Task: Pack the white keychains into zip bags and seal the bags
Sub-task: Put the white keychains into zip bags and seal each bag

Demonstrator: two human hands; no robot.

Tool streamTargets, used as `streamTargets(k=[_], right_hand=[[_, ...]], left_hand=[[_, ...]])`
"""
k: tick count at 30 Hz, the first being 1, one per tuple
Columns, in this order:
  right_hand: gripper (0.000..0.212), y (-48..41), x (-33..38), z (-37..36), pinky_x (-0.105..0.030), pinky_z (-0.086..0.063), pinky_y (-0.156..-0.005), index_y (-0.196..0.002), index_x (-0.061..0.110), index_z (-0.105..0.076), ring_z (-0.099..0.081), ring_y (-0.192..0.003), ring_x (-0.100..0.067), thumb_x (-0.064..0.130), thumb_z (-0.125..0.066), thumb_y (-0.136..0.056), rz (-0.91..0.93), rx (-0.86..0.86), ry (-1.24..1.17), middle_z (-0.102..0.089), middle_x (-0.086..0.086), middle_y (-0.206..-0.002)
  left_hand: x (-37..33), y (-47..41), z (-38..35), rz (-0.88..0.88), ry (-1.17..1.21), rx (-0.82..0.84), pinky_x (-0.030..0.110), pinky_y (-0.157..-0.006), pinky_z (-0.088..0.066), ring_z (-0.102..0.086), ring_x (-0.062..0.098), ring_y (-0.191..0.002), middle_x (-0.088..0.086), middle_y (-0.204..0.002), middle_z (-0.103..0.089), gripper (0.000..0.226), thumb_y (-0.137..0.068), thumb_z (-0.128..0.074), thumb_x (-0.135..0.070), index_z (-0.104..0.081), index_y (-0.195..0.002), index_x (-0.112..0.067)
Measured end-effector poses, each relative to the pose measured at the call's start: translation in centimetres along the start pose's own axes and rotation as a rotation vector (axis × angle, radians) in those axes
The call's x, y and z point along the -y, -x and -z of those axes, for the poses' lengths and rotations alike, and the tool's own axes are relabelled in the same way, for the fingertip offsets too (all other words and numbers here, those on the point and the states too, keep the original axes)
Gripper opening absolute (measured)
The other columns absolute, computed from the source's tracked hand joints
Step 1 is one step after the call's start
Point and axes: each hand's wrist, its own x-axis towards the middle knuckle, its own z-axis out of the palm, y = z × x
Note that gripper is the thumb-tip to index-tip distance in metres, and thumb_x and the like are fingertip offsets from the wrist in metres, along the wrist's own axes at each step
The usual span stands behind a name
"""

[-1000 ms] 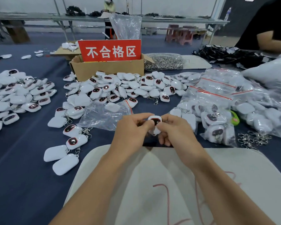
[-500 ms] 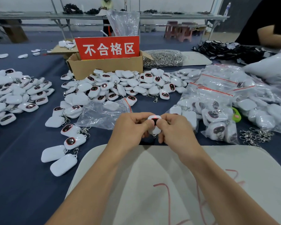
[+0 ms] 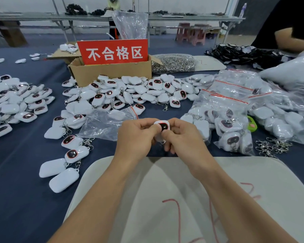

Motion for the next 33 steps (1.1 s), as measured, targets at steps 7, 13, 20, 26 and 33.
streamTargets(k=[7, 13, 20, 26, 33], right_hand=[[0.015, 0.1, 0.2, -0.1, -0.016, -0.042, -0.051, -0.093, 0.019, -0.069, -0.054, -0.054, -0.007, 0.005, -0.065, -0.089, 0.029, -0.019, -0.036, -0.067, 0.006, -0.066], [0.017, 0.1, 0.2, 0.1, -0.025, -0.044, -0.056, -0.097, 0.022, -0.070, -0.053, -0.058, -0.009, 0.006, -0.063, -0.094, 0.064, -0.052, 0.003, -0.074, -0.005, -0.077], [0.019, -0.1, 0.6, 0.6, -0.017, -0.052, -0.060, -0.089, 0.022, -0.073, -0.069, -0.065, -0.010, 0.004, -0.077, -0.084, 0.139, -0.248, -0.050, -0.076, 0.004, -0.074], [0.031, 0.4, 0.5, 0.9, -0.013, -0.041, -0.058, -0.082, 0.027, -0.077, -0.050, -0.060, -0.003, -0.004, -0.076, -0.082, 0.343, -0.381, 0.170, -0.060, 0.005, -0.065], [0.023, 0.3, 0.9, 0.9, -0.013, -0.035, -0.053, -0.083, 0.027, -0.080, -0.044, -0.053, -0.004, 0.005, -0.080, -0.083, 0.284, -0.351, 0.098, -0.054, 0.006, -0.059]], left_hand=[[-0.3, 0.0, -0.2, 0.028, 0.102, 0.027, 0.025, -0.055, -0.048, -0.055, 0.012, -0.053, 0.001, -0.067, -0.072, 0.014, -0.087, -0.078, -0.022, -0.084, -0.088, -0.034], [-0.4, 0.2, -0.4, -0.004, 0.129, 0.017, 0.021, -0.055, -0.049, -0.057, 0.011, -0.054, 0.000, -0.066, -0.072, 0.012, -0.089, -0.078, -0.020, -0.084, -0.090, -0.030], [-0.3, 0.5, -0.7, -0.083, 0.074, -0.095, 0.017, -0.065, -0.056, -0.072, 0.003, -0.070, -0.009, -0.078, -0.078, 0.013, -0.089, -0.078, -0.020, -0.081, -0.089, -0.033], [-0.3, 1.5, -0.9, -0.362, -0.271, -0.216, -0.002, -0.080, -0.038, -0.062, -0.017, -0.089, -0.039, -0.090, -0.068, 0.033, -0.079, -0.083, -0.008, -0.081, -0.098, -0.035], [-0.1, 1.4, -0.7, -0.336, -0.251, -0.207, -0.001, -0.078, -0.039, -0.063, -0.012, -0.087, -0.036, -0.090, -0.069, 0.035, -0.082, -0.081, -0.008, -0.079, -0.102, -0.038]])
